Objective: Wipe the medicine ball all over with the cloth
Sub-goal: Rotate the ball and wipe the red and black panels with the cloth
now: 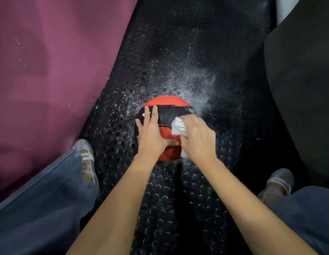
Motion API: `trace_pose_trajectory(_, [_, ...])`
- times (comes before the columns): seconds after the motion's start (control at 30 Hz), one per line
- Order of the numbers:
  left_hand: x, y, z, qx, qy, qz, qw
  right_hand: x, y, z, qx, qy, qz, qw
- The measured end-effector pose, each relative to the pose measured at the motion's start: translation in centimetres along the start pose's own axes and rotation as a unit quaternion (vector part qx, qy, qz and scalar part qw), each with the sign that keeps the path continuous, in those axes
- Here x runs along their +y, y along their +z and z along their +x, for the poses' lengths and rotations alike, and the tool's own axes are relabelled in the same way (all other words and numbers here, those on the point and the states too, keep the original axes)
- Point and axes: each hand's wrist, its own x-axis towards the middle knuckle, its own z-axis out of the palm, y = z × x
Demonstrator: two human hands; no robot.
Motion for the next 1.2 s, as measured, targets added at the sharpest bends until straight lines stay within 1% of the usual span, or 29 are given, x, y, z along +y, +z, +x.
trace_pose_trajectory(0.03, [0.1,0.0,-0.3,-0.002,0.002,0.005,1.000,0.4,-0.2,0.5,-0.012,0.013,-0.010,1.000])
trace_pose_trajectory(0.1, [0.3,0.1,-0.8,-0.008,0.003,0.016,1.000,1.2,-0.2,2.4,-0.027,0.076,-0.005,0.997])
trace_pose_trajectory(0.17, [0.5,0.3,-1.1,-0.007,0.001,0.022,1.000,1.0,-0.2,3.7,-0.017,0.112,0.000,0.994])
trace_pose_trajectory(0.23, [0.3,0.4,-1.0,-0.001,-0.002,0.014,1.000,0.0,-0.1,2.9,-0.026,0.082,-0.004,0.996])
trace_pose_trajectory(0.3, [-0.2,0.6,-0.8,0.007,0.002,0.000,1.000,-0.6,-0.2,1.2,-0.040,0.014,-0.013,0.999])
trace_pose_trajectory(0.33, [-0.4,0.7,-0.9,0.012,0.005,-0.002,1.000,-0.6,-0.4,0.8,-0.046,-0.005,-0.022,0.999])
trace_pose_trajectory(0.37, [-0.5,0.9,-1.1,0.015,0.009,0.002,1.000,-0.5,-0.5,1.2,-0.047,-0.006,-0.031,0.998])
trace_pose_trajectory(0.43, [-0.3,1.0,-1.4,0.009,0.020,0.020,1.000,-0.4,-0.4,3.2,-0.049,0.020,-0.038,0.998])
trace_pose_trajectory(0.53, [0.0,0.8,-1.5,-0.004,0.003,0.022,1.000,-1.0,0.0,5.3,-0.049,0.022,-0.054,0.997])
trace_pose_trajectory(0.57, [-0.2,0.8,-1.3,-0.002,0.001,0.019,1.000,-1.3,0.1,4.9,-0.048,0.008,-0.052,0.997])
trace_pose_trajectory(0.7, [-1.0,1.1,-1.2,0.025,0.020,0.016,0.999,-1.0,0.0,0.7,-0.021,-0.097,-0.041,0.994])
trace_pose_trajectory(0.73, [-1.0,1.2,-1.4,0.023,0.022,0.020,0.999,-0.5,-0.2,0.6,-0.027,-0.099,-0.041,0.994])
trace_pose_trajectory(0.77, [-0.9,1.1,-1.7,0.017,0.023,0.025,0.999,-0.1,-0.3,1.1,-0.034,-0.072,-0.039,0.996])
trace_pose_trajectory(0.87, [-1.0,1.2,-2.8,0.007,0.036,0.047,0.998,1.6,-0.7,4.1,-0.076,0.073,-0.015,0.994])
trace_pose_trajectory(0.9, [-1.3,1.4,-3.0,0.011,0.041,0.054,0.998,1.9,-0.9,4.7,-0.082,0.101,-0.003,0.991])
trace_pose_trajectory(0.93, [-1.7,1.6,-3.2,0.019,0.046,0.060,0.997,1.8,-0.9,4.6,-0.085,0.110,0.002,0.990])
trace_pose_trajectory(1.0, [-1.9,2.1,-3.2,0.035,0.052,0.053,0.997,0.5,-0.9,3.9,-0.090,0.079,0.010,0.993])
trace_pose_trajectory(1.1, [-1.6,1.9,-3.3,0.037,0.025,0.015,0.999,-1.3,-0.7,3.0,-0.087,-0.027,0.005,0.996])
trace_pose_trajectory(1.13, [-1.6,1.7,-3.3,0.033,0.019,0.004,0.999,-1.1,-0.7,3.2,-0.089,-0.028,0.001,0.996])
trace_pose_trajectory(1.2, [-1.9,1.4,-3.4,0.030,0.019,-0.010,0.999,0.7,-0.4,3.4,-0.087,0.035,0.005,0.996])
